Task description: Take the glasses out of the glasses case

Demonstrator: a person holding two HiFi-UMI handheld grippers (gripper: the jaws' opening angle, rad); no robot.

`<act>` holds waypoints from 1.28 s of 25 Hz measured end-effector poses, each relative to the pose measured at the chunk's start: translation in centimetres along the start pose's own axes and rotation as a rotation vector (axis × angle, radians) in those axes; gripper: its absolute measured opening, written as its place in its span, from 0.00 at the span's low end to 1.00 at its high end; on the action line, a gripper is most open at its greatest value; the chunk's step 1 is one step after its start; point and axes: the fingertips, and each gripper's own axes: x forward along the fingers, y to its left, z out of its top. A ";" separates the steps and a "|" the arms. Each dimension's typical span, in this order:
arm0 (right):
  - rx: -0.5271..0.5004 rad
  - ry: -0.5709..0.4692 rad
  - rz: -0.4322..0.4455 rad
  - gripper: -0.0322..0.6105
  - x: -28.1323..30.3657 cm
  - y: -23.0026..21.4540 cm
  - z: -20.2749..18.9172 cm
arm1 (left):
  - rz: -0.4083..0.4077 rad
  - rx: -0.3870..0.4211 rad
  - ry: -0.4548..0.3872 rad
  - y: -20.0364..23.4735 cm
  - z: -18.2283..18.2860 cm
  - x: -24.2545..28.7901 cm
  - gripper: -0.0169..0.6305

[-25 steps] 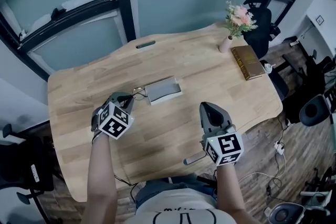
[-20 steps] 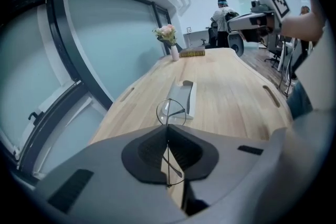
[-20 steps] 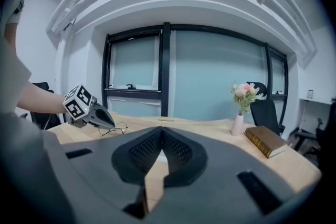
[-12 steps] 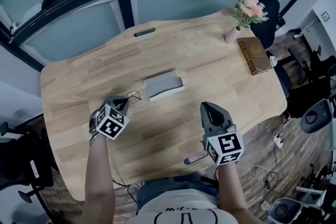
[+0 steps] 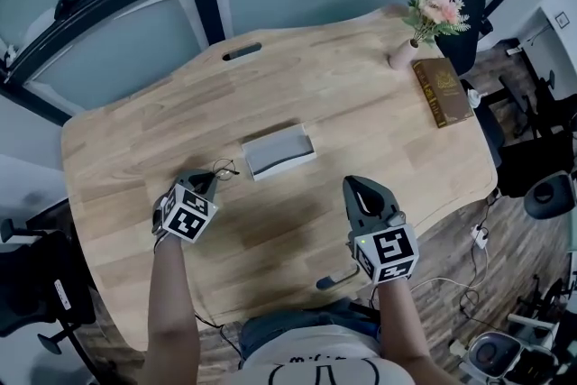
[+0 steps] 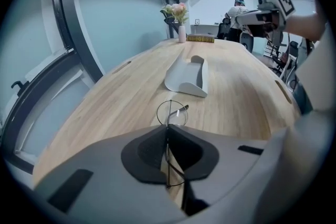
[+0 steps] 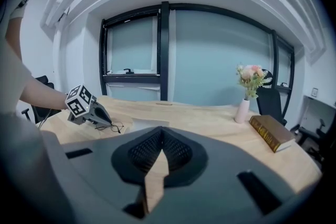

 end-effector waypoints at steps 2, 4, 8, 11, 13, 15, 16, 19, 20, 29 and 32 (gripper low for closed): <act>-0.004 -0.002 0.004 0.07 0.3 0.0 0.3 | -0.002 -0.001 0.013 0.0 0.0 0.1 0.08; -0.009 -0.005 0.007 0.07 0.3 0.0 0.6 | -0.010 -0.008 0.020 -0.1 -0.1 -0.1 0.25; -0.017 -0.024 -0.003 0.07 -0.2 0.3 1.5 | 0.010 -0.027 -0.027 0.0 0.5 -1.3 0.38; -0.020 -0.043 -0.024 0.07 -1.3 0.9 2.1 | 0.030 -0.022 -0.072 0.1 1.3 -3.0 0.40; -0.024 -0.058 -0.049 0.07 -2.3 1.2 2.8 | 0.046 -0.017 -0.105 0.1 1.8 -4.5 0.40; -0.021 -0.077 -0.090 0.07 -3.5 1.5 3.6 | 0.065 -0.014 -0.142 0.0 2.3 -6.2 0.40; -0.015 -0.087 -0.113 0.07 -4.2 1.6 3.9 | 0.075 -0.013 -0.162 0.0 2.5 -7.1 0.40; -0.014 -0.119 -0.166 0.07 -6.4 2.2 5.1 | 0.118 -0.005 -0.231 -0.2 3.1 -9.9 0.37; -0.021 -0.130 -0.176 0.07 -7.2 2.6 5.4 | 0.137 -0.003 -0.256 -0.2 3.3 -11.0 0.34; -0.062 -0.222 -0.255 0.07 -14.5 6.3 7.7 | 0.227 -0.075 -0.558 -2.1 5.4 -21.2 0.05; -0.078 -0.254 -0.273 0.07 -16.2 7.1 8.9 | 0.268 -0.088 -0.646 -2.4 6.3 -24.2 0.05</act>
